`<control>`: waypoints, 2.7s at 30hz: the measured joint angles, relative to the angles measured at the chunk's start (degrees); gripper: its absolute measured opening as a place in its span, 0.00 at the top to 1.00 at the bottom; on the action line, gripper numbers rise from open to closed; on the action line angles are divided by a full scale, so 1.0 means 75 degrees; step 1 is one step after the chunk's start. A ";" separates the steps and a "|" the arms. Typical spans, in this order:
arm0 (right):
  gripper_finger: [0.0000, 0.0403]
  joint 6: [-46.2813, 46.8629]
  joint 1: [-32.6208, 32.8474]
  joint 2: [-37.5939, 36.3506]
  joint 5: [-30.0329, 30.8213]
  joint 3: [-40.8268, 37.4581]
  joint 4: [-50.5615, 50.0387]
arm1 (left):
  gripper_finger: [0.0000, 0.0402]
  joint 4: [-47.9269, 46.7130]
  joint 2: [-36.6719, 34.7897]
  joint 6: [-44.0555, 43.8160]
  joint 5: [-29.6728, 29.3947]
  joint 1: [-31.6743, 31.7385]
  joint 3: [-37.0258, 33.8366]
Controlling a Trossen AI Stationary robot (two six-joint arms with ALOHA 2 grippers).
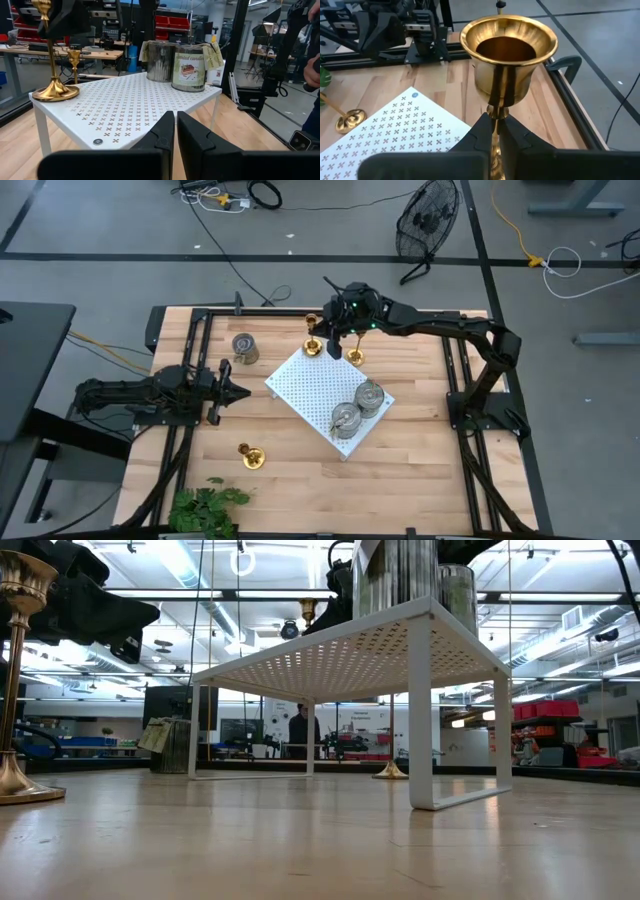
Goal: Pick & Place candle stick holders
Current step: Put the bottom right gold candle holder on the shelf
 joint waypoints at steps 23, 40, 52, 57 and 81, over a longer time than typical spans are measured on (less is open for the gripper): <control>0.96 -0.0295 -0.0068 -0.0469 -0.0479 -0.0052 -0.0259 | 0.94 0.0000 0.0000 0.0002 0.0000 0.0000 0.0002; 0.96 -0.0739 -0.0010 -0.0650 -0.0522 -0.0052 -0.0361 | 0.94 0.0000 -0.0001 0.0002 0.0001 0.0001 0.0000; 0.96 -0.0642 -0.0007 -0.1338 -0.0515 -0.1000 0.0766 | 0.94 0.0002 0.0000 0.0002 0.0001 0.0001 0.0000; 0.96 -0.0471 -0.0004 -0.1335 -0.0507 -0.1063 0.0781 | 0.94 0.0003 0.0000 0.0000 0.0000 -0.0001 -0.0001; 0.96 -0.0658 0.0066 -0.0976 -0.0521 -0.1341 0.0744 | 0.94 0.0001 0.0000 0.0002 0.0000 0.0001 0.0001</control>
